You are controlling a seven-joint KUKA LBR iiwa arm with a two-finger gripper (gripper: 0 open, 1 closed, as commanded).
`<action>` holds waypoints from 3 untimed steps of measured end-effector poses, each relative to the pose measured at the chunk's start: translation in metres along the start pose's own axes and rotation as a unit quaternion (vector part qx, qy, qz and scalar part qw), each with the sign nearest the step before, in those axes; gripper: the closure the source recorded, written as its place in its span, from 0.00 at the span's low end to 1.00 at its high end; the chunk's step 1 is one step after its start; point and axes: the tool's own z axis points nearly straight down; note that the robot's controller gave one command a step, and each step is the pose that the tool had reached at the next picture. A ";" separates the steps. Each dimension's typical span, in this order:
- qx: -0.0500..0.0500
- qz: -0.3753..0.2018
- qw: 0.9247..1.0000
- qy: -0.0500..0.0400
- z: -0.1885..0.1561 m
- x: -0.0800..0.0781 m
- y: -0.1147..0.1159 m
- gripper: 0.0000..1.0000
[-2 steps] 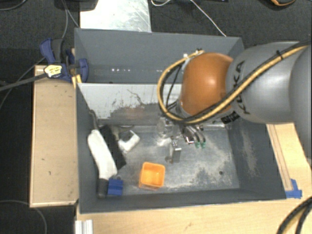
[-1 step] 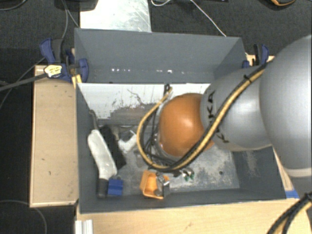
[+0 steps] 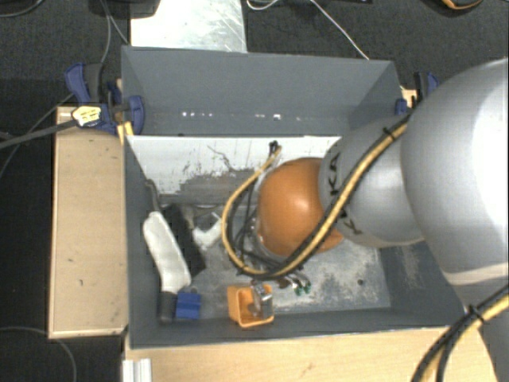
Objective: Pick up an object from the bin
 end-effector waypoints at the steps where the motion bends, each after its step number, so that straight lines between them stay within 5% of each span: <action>1: -0.003 -0.123 0.992 0.008 0.000 -0.007 0.006 1.00; 3: -0.004 -0.123 0.992 0.009 -0.004 -0.006 0.006 1.00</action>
Offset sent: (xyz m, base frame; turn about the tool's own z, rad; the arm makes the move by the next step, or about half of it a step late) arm 0.0000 0.0000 0.0000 0.0000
